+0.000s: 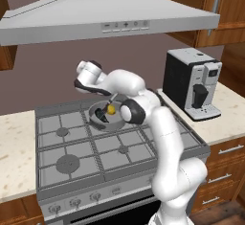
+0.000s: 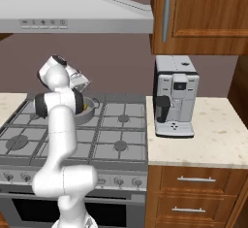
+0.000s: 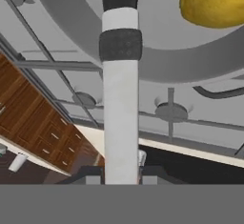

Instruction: Put the eggplant and lemon in the pot. Retrieve the spatula and lightly stir the vegetables in the pot.

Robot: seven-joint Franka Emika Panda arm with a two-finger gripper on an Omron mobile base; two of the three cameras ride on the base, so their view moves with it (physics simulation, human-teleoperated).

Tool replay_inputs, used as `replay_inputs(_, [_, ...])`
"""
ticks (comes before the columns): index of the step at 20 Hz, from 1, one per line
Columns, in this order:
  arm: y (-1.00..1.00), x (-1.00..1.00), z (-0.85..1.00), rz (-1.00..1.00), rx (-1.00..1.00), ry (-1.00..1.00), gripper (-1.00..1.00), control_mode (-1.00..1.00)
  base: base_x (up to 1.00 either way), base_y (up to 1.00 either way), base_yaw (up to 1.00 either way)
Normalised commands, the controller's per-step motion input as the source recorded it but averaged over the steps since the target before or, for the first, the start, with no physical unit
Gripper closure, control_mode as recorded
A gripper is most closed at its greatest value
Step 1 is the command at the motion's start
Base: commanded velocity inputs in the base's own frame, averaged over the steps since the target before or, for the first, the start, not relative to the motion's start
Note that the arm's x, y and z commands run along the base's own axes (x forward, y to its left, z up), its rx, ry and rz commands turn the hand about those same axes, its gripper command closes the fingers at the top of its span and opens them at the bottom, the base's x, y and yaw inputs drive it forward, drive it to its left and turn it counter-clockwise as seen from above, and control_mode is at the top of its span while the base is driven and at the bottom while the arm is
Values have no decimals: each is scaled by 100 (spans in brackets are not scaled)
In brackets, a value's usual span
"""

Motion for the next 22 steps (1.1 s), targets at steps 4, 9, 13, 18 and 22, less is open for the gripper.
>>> replay_inputs(4, [-33, -8, 0, 0, 0, 6, 100, -100, 0, 0, 0])
replay_inputs(9, [-65, 0, 0, 0, -5, 12, 100, -100, 0, 0, 0])
replay_inputs(13, [-51, 0, 0, 0, -8, 9, 100, -100, 0, 0, 0])
replay_inputs(18, [0, -32, 46, 9, 1, 0, 100, -100, 0, 0, 0])
replay_inputs(22, [20, -27, 52, 29, 14, 4, 100, -100, 0, 0, 0])
